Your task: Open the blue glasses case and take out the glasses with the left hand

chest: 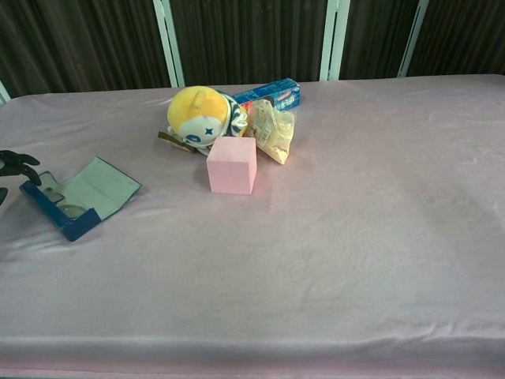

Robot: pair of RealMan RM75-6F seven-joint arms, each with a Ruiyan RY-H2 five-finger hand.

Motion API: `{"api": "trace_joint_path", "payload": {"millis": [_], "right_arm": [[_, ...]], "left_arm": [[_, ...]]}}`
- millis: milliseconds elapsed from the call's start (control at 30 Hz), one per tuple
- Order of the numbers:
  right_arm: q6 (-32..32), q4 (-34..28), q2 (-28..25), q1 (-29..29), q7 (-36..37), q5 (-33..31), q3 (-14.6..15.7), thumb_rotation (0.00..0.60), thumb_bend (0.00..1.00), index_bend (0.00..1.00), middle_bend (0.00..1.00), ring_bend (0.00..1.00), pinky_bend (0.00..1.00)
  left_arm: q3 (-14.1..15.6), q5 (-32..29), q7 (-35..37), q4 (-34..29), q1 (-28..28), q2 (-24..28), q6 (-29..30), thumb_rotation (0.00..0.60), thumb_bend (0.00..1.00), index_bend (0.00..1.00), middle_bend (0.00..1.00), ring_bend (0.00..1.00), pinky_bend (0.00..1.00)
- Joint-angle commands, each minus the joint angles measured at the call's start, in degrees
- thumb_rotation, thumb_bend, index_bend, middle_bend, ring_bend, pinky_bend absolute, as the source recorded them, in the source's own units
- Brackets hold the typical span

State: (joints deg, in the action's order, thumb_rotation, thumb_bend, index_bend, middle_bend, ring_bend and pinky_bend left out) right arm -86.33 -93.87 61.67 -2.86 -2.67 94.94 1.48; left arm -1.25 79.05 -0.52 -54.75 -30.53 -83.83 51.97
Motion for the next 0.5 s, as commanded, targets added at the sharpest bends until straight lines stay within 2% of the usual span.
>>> {"api": "trace_joint_path", "payload": {"millis": [33,267,500], "right_arm": [[0.07,-0.02,0.03,-0.03,-0.08,-0.01,0.0,0.6,0.19,0.0,0.0,0.0,0.05],[0.19,-0.08,-0.01,-0.1,-0.07,0.08,0.04,0.6,0.19,0.0,0.0,0.0,0.05],[0.08,-0.07,-0.02,-0.06,-0.01,0.28,0.13,0.6,0.19,0.0,0.0,0.0,0.05]], "left_arm": [[0.26,0.27,0.8,0.45,0.33,0.14,0.18,0.6,0.73,0.26,0.06,0.0,0.0],[1.3,1.64,1.53,0.27,1.84,1.26,2.48,0.6,0.73,0.27,0.06,0.0,0.0],[3.4,4.1,1.72,-1.24,5.19,2.59,7.56,0.6,0.73,0.29,0.06,0.0,0.0]]}}
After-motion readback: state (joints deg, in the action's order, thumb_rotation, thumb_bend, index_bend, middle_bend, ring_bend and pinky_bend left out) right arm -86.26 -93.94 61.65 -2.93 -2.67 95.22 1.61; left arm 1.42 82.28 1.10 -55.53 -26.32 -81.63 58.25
